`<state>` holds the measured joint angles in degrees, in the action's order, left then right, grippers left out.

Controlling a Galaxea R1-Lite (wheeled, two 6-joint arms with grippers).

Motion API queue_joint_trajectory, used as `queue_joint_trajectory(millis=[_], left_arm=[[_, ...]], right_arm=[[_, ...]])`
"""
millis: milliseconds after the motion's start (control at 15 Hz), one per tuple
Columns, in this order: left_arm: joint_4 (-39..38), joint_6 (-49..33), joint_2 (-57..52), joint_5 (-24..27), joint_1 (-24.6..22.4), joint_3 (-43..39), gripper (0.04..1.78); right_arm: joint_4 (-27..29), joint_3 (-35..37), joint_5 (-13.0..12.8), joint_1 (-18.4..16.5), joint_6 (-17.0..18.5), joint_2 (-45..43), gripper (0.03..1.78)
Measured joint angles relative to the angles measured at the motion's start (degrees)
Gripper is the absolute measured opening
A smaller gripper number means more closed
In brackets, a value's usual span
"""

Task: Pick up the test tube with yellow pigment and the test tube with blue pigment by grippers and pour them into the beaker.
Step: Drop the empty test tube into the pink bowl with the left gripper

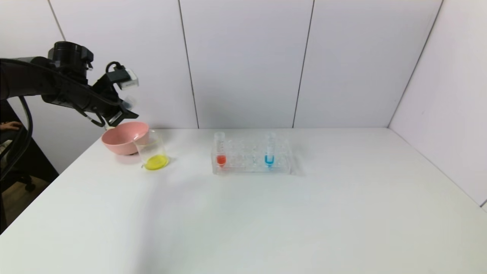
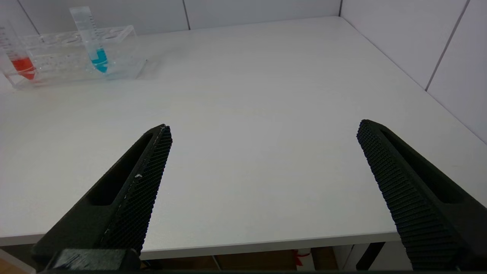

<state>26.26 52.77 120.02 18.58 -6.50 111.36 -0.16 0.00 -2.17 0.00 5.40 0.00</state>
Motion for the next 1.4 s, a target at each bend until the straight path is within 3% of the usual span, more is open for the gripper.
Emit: queue_joint_trajectory(millis=[133,333,533,733,1000,1400], left_arm=[[-7.0,-10.2,-0.7,6.3,-3.3,-4.6,0.53],[-22.9,-24.3,-0.9,11.7,-7.9,-12.2,0.53],[-38.0,-35.9,0.7,13.5,-9.9,-17.5,0.53],[-49.9,-42.5,4.0,13.8,-10.1,-19.3,0.53],[-54.9,-43.9,8.1,14.1,-9.6,-19.6,0.53],[-55.2,-43.5,11.7,14.1,-8.8,-19.5,0.61]], right_arm=[[0.0,0.0,0.0,0.0,0.0,0.0,1.77],[0.0,0.0,0.0,0.0,0.0,0.0,1.77],[0.0,0.0,0.0,0.0,0.0,0.0,1.77],[0.0,0.0,0.0,0.0,0.0,0.0,1.77],[0.0,0.0,0.0,0.0,0.0,0.0,1.77],[0.0,0.0,0.0,0.0,0.0,0.0,1.77]])
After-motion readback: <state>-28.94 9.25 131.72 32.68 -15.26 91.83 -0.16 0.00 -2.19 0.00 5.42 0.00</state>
